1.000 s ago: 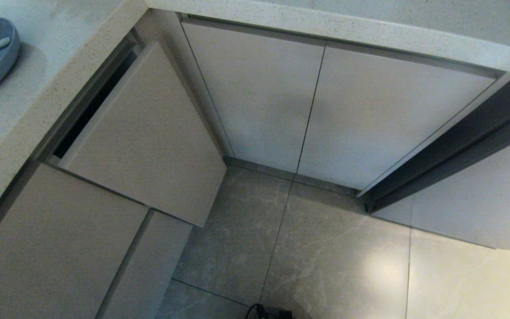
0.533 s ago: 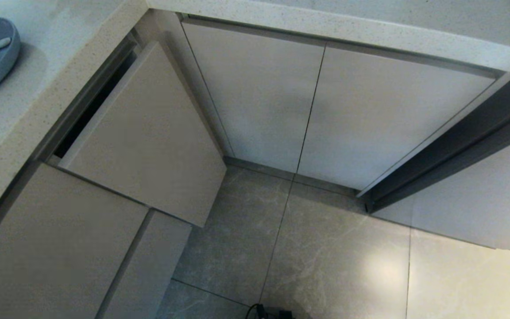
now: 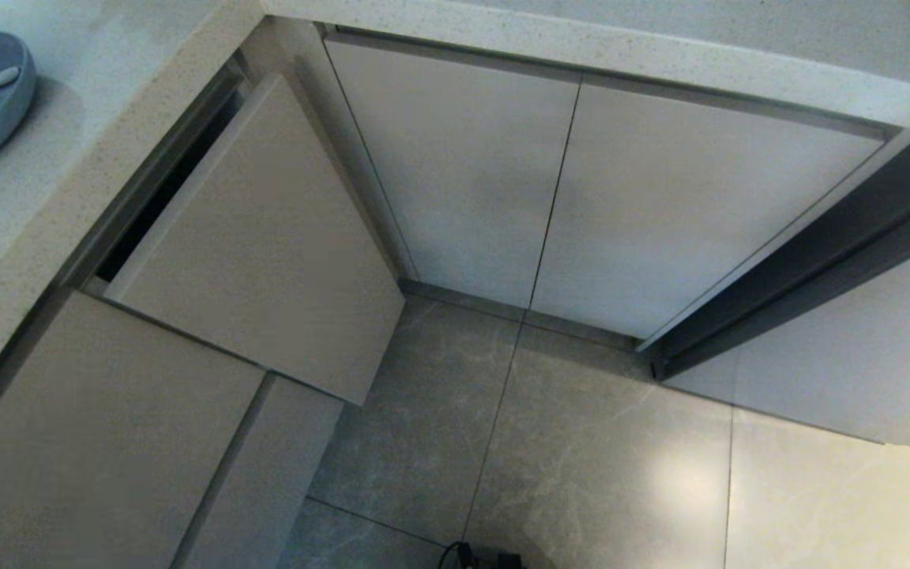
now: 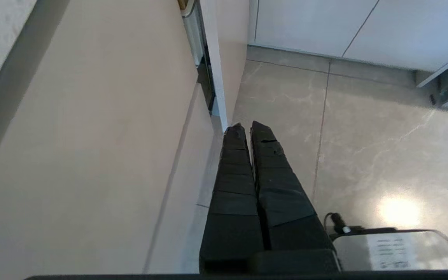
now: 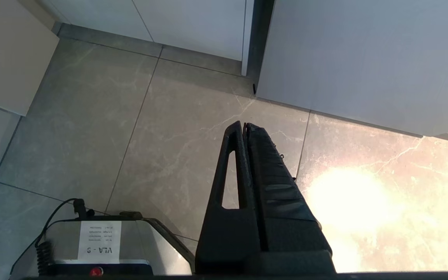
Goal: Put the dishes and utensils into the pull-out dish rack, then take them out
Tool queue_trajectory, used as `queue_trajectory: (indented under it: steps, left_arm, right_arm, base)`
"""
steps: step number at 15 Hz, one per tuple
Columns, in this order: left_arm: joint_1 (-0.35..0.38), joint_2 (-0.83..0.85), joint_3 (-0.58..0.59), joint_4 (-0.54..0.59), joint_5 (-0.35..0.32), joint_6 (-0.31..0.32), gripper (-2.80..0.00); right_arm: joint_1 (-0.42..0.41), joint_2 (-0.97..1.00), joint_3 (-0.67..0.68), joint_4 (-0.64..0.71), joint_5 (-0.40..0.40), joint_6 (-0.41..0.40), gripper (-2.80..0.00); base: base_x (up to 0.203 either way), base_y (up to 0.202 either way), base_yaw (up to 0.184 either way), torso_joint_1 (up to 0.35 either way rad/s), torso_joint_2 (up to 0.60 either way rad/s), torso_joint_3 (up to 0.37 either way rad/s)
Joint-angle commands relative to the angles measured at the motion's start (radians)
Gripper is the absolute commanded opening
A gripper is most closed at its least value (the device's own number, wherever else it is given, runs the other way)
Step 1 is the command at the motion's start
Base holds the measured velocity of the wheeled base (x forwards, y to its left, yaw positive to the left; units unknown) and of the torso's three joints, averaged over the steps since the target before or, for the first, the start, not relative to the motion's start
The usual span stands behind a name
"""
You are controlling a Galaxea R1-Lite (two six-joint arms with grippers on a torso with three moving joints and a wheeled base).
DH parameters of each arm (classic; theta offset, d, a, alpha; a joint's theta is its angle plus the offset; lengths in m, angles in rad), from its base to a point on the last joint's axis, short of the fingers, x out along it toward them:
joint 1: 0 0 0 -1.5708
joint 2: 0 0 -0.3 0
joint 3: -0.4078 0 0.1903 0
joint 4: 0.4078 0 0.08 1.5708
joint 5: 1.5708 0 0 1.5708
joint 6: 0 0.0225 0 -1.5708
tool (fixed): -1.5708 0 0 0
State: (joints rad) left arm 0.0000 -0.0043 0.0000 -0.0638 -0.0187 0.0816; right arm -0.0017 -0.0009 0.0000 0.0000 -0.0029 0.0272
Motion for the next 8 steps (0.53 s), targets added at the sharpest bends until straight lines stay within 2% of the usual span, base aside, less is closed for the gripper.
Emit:
queue_trajectory:
  steps: [1, 8]
  left_arm:
    - [0.0, 0.004, 0.04, -0.001, 0.0, -0.014, -2.8]
    - [0.0, 0.004, 0.04, -0.001, 0.0, -0.016, -2.8]
  right_arm:
    - [0.0, -0.001, 0.0, 0.0, 0.0, 0.0, -2.8]
    - [0.0, -0.001, 0.0, 0.0, 0.0, 0.0, -2.8]
  base:
    - [0.0, 0.0, 0.0, 0.0, 0.0, 0.0]
    - [0.0, 0.0, 0.0, 0.0, 0.0, 0.0]
